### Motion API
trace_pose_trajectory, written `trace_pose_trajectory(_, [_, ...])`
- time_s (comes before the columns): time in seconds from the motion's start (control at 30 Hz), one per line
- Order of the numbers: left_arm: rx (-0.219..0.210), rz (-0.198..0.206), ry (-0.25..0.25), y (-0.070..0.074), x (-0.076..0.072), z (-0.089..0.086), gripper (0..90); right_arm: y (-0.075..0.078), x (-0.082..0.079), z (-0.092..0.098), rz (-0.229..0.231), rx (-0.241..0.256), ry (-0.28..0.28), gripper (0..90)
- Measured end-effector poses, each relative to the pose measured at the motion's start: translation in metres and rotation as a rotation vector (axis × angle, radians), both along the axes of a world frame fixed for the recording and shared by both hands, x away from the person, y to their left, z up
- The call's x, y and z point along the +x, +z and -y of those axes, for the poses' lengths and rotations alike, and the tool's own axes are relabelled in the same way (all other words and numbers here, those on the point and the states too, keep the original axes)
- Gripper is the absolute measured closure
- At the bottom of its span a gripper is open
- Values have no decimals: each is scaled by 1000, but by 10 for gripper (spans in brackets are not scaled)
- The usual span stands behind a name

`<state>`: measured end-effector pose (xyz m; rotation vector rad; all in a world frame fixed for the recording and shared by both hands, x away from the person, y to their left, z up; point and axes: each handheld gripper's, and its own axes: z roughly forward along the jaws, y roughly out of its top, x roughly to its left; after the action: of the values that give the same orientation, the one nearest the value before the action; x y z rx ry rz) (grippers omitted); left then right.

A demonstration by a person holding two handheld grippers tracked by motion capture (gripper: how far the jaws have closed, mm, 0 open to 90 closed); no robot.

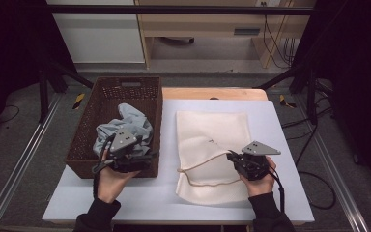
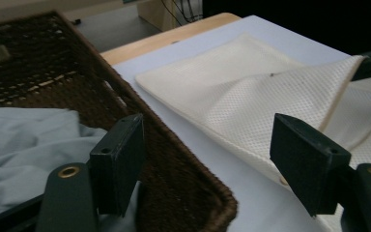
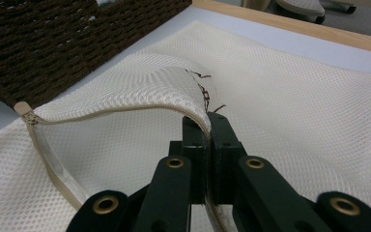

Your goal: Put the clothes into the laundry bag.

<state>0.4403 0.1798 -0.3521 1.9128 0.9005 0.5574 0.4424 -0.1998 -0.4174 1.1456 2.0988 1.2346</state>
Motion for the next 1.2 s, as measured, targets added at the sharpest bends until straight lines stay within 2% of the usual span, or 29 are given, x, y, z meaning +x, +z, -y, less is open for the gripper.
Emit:
trace_pose_trajectory(0.1, [-9, 14, 21, 7, 4, -9, 267, 0, 0, 0, -2, -1, -2, 871])
trace_pose_trajectory(0.23, [21, 52, 40, 14, 10, -17, 261, -1, 1, -1, -7, 1, -2, 871])
trace_pose_trajectory(0.4, [26, 50, 73, 16, 25, -31, 254, -1, 1, 0, -10, -1, -7, 870])
trace_pose_trajectory(0.5, [29, 32, 100, 15, 39, -44, 253, -2, 1, 0, -14, -6, -7, 870])
trace_pose_trajectory(0.6, [70, 10, 141, 16, 55, -56, 250, -2, 1, -1, -17, -6, -6, 869])
trace_pose_trajectory(0.67, [64, -16, 147, 15, 65, -62, 246, -2, 1, 0, -18, -8, -6, 869])
trace_pose_trajectory(0.73, [89, -7, 170, 13, 74, -66, 245, -3, 1, 0, -18, -10, -5, 869])
trace_pose_trajectory(0.87, [110, -53, 193, 3, 93, -74, 236, -3, 2, 0, -23, -14, -4, 868])
trace_pose_trajectory(0.93, [108, -83, 199, -3, 100, -77, 228, -3, 2, 0, -23, -14, -4, 868])
trace_pose_trajectory(1.07, [159, -125, 201, -18, 109, -78, 203, -3, 2, 1, -27, -15, -2, 866])
trace_pose_trajectory(1.13, [164, -152, 204, -25, 112, -78, 201, -3, 2, 1, -29, -16, -2, 866])
trace_pose_trajectory(1.2, [152, -176, 200, -31, 114, -78, 195, -3, 2, 1, -31, -14, -3, 866])
